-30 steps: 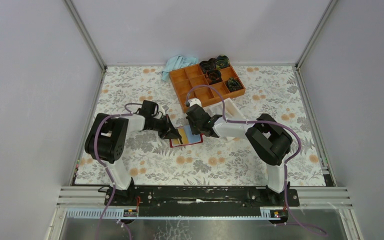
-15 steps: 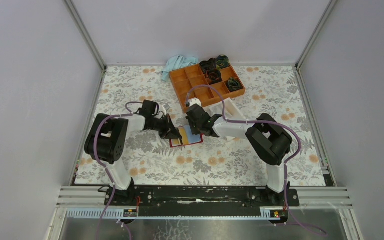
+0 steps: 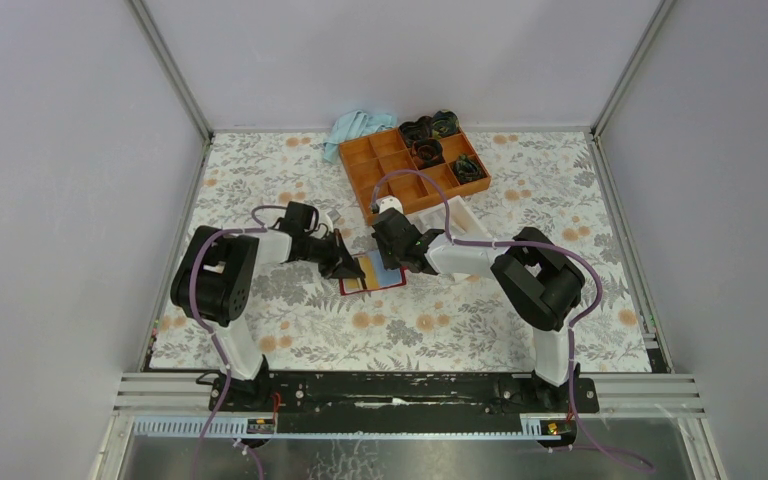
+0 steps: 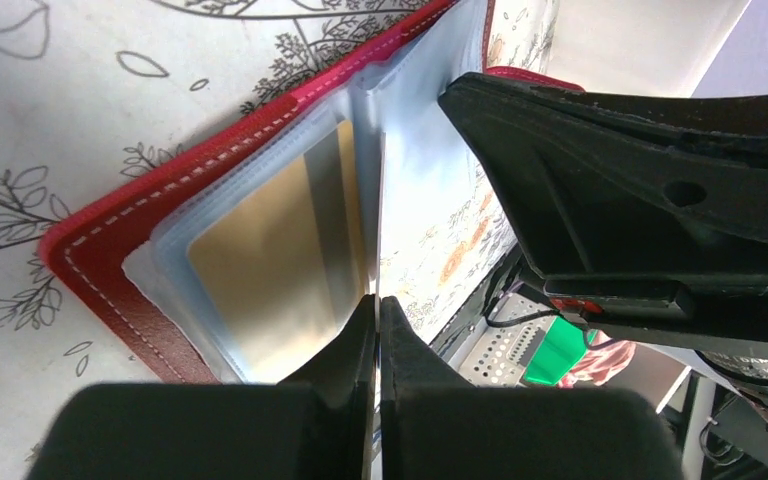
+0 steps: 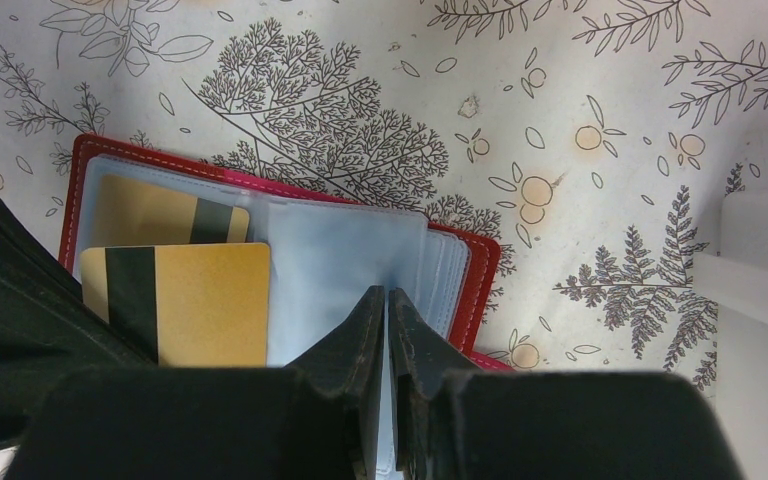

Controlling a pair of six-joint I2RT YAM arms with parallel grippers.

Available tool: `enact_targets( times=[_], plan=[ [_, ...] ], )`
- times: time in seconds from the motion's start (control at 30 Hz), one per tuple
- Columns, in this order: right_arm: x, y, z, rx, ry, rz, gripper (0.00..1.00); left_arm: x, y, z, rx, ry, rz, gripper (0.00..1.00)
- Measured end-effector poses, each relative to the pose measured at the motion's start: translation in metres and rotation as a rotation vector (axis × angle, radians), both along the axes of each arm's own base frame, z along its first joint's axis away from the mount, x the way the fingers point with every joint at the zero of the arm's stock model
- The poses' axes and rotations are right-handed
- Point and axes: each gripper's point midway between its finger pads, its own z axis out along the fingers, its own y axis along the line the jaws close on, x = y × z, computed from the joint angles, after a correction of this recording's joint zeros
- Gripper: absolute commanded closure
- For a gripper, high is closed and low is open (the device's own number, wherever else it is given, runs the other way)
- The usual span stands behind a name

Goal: Put the credit cards into the card holder
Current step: Insert the credit card into the card holder.

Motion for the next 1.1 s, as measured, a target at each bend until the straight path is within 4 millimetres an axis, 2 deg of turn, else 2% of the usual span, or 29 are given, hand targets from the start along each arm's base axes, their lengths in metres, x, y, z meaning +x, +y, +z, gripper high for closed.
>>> enact_targets(
  times=[0.3,0.8,1.1],
  plan=[
    [0.000,0.000,0.000,-0.002,-0.001,0.003,0.87,-0.005,-0.001,-0.004,-0.026,0.050,0.065,1.00],
    [0.000,0.000,0.000,-0.001,0.002,0.008,0.87,0.004,-0.001,-0.002,-0.016,0.033,0.104,1.00],
    [0.000,0.000,0.000,0.000,0.003,0.009,0.87,0.014,-0.001,0.000,0.010,-0.033,0.052,1.00]
  ],
)
